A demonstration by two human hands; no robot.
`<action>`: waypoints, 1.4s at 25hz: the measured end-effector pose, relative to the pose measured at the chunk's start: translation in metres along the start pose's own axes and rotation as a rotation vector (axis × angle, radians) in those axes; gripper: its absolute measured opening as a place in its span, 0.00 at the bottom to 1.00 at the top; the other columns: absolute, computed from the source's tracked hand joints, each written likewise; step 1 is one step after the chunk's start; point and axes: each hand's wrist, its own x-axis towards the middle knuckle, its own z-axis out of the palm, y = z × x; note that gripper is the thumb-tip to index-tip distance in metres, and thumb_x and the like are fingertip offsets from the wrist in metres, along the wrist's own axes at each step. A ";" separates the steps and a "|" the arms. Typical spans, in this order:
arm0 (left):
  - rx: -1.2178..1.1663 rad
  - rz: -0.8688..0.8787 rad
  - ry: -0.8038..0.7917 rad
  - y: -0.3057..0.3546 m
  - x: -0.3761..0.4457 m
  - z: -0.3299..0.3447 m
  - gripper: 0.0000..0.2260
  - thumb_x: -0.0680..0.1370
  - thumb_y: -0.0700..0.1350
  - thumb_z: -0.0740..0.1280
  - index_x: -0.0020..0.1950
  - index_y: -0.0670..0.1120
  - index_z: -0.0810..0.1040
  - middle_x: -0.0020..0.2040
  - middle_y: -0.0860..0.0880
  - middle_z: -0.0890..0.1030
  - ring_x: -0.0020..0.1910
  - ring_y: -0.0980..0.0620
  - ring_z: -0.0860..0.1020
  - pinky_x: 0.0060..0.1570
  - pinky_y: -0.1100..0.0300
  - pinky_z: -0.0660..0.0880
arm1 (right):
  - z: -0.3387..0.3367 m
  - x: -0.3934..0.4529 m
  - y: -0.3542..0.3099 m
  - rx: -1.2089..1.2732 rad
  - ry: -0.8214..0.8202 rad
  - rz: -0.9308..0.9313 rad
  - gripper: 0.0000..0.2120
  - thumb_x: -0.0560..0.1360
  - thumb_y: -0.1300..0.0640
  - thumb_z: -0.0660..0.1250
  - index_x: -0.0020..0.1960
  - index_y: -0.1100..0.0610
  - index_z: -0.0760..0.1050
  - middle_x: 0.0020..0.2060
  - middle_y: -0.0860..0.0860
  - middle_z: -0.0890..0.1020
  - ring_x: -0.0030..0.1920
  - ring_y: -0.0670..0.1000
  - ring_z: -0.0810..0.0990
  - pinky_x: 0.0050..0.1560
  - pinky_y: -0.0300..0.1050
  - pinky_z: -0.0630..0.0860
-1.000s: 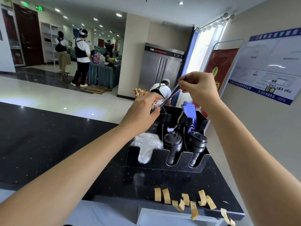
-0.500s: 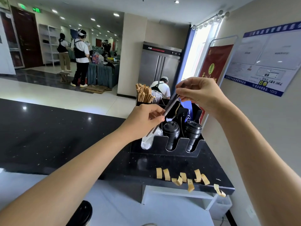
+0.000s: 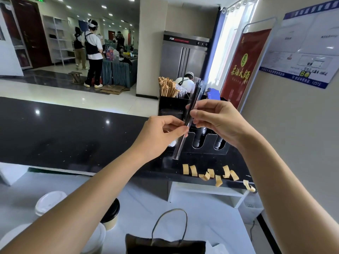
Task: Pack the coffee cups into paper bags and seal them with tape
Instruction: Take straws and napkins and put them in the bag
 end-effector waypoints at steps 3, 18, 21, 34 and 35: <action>0.009 -0.008 -0.038 0.004 -0.020 0.000 0.07 0.78 0.48 0.74 0.54 0.48 0.86 0.45 0.55 0.87 0.47 0.57 0.85 0.57 0.56 0.80 | 0.013 -0.018 0.013 0.009 0.015 0.010 0.08 0.70 0.57 0.76 0.48 0.58 0.84 0.44 0.58 0.85 0.40 0.50 0.83 0.49 0.44 0.82; 0.210 -0.030 -0.173 -0.023 -0.152 -0.011 0.01 0.79 0.47 0.72 0.49 0.53 0.83 0.40 0.60 0.84 0.47 0.58 0.82 0.51 0.65 0.75 | 0.047 -0.138 0.060 0.158 0.083 0.012 0.10 0.68 0.56 0.76 0.46 0.60 0.81 0.44 0.55 0.85 0.36 0.51 0.79 0.44 0.47 0.78; 0.389 -0.035 -0.235 -0.045 -0.184 -0.011 0.04 0.77 0.56 0.70 0.44 0.58 0.81 0.39 0.64 0.82 0.48 0.64 0.76 0.53 0.64 0.68 | 0.053 -0.161 0.076 0.074 0.045 0.028 0.09 0.70 0.58 0.74 0.47 0.62 0.80 0.41 0.52 0.86 0.37 0.52 0.81 0.44 0.47 0.79; 0.793 -0.109 -0.506 -0.097 -0.236 -0.001 0.29 0.63 0.73 0.64 0.60 0.61 0.79 0.65 0.63 0.78 0.77 0.52 0.63 0.78 0.48 0.46 | 0.099 -0.207 0.135 -0.255 0.039 0.138 0.04 0.74 0.65 0.76 0.44 0.57 0.85 0.43 0.49 0.87 0.41 0.59 0.84 0.48 0.57 0.80; 0.809 -0.125 -0.525 -0.096 -0.236 -0.001 0.33 0.61 0.74 0.63 0.63 0.62 0.77 0.67 0.63 0.76 0.78 0.51 0.61 0.79 0.47 0.44 | 0.102 -0.208 0.138 -0.275 0.042 0.134 0.04 0.74 0.64 0.76 0.44 0.56 0.85 0.42 0.49 0.87 0.41 0.58 0.84 0.47 0.56 0.80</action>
